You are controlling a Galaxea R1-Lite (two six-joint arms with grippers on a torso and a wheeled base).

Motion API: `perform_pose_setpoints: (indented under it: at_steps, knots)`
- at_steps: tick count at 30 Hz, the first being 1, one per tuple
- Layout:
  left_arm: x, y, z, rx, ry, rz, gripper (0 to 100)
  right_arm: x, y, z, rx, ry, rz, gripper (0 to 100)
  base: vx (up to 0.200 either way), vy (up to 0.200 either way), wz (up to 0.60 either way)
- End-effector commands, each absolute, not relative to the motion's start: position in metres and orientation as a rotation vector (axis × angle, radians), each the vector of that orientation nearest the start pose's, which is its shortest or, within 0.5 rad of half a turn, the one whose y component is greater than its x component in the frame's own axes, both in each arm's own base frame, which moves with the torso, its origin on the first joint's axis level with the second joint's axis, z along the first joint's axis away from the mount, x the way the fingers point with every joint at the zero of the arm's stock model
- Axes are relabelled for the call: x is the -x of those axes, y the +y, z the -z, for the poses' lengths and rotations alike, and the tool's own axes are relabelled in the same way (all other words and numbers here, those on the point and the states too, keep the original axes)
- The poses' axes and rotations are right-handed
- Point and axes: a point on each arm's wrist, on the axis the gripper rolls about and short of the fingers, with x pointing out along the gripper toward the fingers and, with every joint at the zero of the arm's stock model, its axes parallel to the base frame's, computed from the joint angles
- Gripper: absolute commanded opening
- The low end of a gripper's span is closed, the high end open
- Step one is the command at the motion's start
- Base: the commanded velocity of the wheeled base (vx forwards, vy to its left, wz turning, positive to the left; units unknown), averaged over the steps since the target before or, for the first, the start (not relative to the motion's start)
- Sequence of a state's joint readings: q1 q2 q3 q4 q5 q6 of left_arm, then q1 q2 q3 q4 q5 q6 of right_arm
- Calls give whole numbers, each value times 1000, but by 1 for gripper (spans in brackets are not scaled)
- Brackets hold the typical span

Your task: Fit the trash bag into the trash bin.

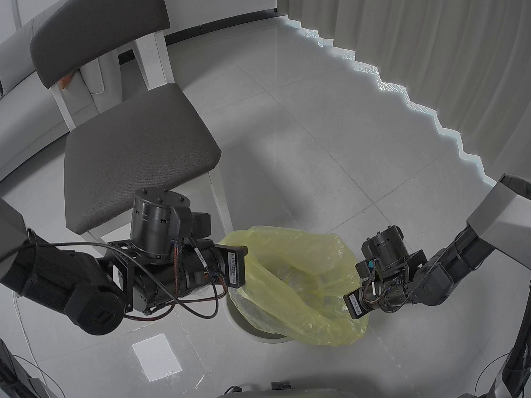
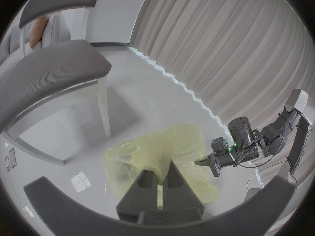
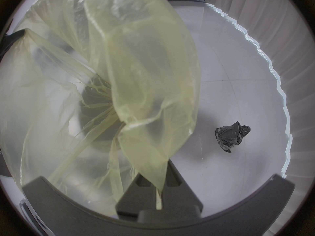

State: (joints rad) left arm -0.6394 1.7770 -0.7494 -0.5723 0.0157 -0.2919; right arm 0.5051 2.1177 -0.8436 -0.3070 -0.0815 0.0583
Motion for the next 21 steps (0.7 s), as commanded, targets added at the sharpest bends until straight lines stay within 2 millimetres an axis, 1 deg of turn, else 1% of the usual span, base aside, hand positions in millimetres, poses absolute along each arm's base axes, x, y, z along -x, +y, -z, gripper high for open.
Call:
perform_pose_setpoints:
  at_steps: [1, 3, 4, 7, 12, 16, 19, 21]
  knots:
    - [-244, -181, -128, 136, 563, 520, 0, -296, 164, -19, 238, 964, -365, 0, 0, 0, 0]
    - [-241, -180, -129, 147, 564, 511, 0, -295, 164, -20, 241, 967, -367, 0, 0, 0, 0]
    - [-235, -177, -132, 166, 561, 499, 0, -290, 164, -20, 249, 976, -372, 0, 0, 0, 0]
    - [-226, -172, -138, 192, 552, 502, 0, -282, 162, -36, 249, 942, -387, 0, 0, 0, 0]
    - [-217, -165, -140, 200, 552, 499, 0, -268, 160, -46, 287, 970, -410, 0, 0, 0, 0]
    - [-212, -161, -138, 197, 559, 497, 0, -266, 163, -45, 300, 987, -418, 0, 0, 0, 0]
    - [-213, -160, -134, 195, 572, 489, 0, -268, 165, -44, 300, 982, -422, 0, 0, 0, 0]
    - [-218, -160, -127, 190, 597, 470, 0, -274, 169, -32, 308, 1005, -419, 0, 0, 0, 0]
